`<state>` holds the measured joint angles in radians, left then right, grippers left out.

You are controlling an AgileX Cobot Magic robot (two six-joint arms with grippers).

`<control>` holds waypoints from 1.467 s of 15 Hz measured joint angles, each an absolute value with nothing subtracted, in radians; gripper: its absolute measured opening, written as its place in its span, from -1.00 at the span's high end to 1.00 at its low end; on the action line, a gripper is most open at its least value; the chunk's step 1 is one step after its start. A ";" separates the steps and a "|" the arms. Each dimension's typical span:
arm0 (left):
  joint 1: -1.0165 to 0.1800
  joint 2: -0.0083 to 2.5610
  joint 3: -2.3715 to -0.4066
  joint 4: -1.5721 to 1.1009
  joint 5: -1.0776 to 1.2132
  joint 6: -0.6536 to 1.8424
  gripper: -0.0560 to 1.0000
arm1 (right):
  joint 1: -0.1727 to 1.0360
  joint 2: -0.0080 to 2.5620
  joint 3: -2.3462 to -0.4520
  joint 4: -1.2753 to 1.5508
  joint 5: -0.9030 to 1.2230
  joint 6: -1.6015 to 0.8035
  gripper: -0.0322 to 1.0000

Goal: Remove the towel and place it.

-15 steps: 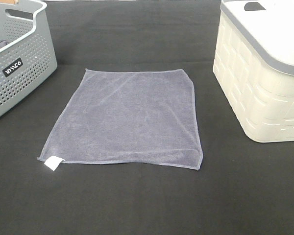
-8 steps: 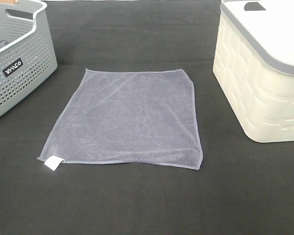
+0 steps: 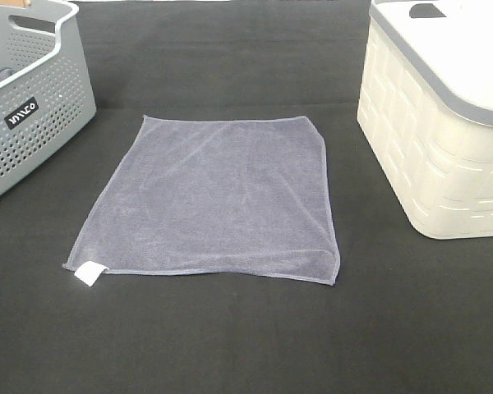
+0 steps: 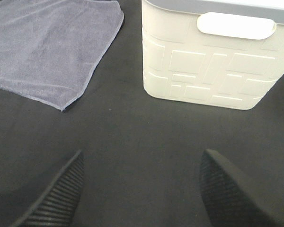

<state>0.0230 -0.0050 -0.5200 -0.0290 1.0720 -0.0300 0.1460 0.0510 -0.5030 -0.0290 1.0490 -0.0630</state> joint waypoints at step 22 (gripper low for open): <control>0.023 -0.005 -0.511 0.000 1.051 -0.036 -0.48 | 0.146 -0.004 -0.503 -0.027 1.049 -0.063 -0.39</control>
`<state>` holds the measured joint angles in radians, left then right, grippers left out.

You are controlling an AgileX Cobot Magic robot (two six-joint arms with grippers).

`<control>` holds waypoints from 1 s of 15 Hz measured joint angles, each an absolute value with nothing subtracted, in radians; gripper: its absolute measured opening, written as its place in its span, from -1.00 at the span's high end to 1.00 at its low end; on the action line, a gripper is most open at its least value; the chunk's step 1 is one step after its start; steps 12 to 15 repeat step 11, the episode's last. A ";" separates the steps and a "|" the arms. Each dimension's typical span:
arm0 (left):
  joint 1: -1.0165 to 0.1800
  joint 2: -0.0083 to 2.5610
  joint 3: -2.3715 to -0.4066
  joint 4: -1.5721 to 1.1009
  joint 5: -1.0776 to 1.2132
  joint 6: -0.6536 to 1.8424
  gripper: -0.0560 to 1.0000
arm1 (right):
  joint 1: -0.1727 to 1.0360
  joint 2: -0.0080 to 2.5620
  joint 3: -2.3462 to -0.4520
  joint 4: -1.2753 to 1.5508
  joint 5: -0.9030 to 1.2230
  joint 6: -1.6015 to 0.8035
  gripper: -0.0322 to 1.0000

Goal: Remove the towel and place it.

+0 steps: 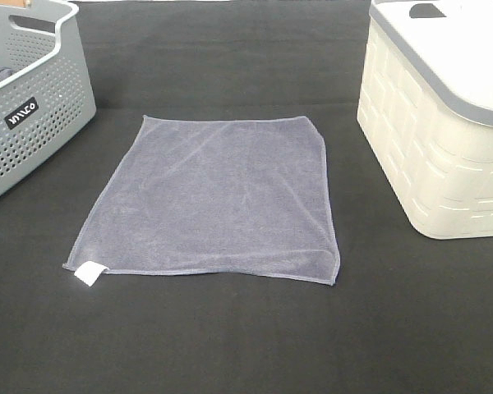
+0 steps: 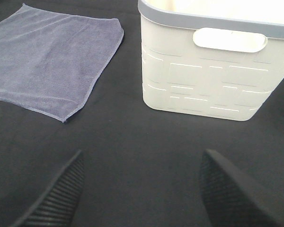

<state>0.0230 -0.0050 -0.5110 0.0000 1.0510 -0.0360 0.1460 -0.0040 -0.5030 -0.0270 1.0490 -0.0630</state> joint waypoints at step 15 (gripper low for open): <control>0.023 -0.005 -0.511 0.000 1.051 -0.036 -0.48 | 0.146 -0.004 -0.503 -0.027 1.049 -0.063 -0.39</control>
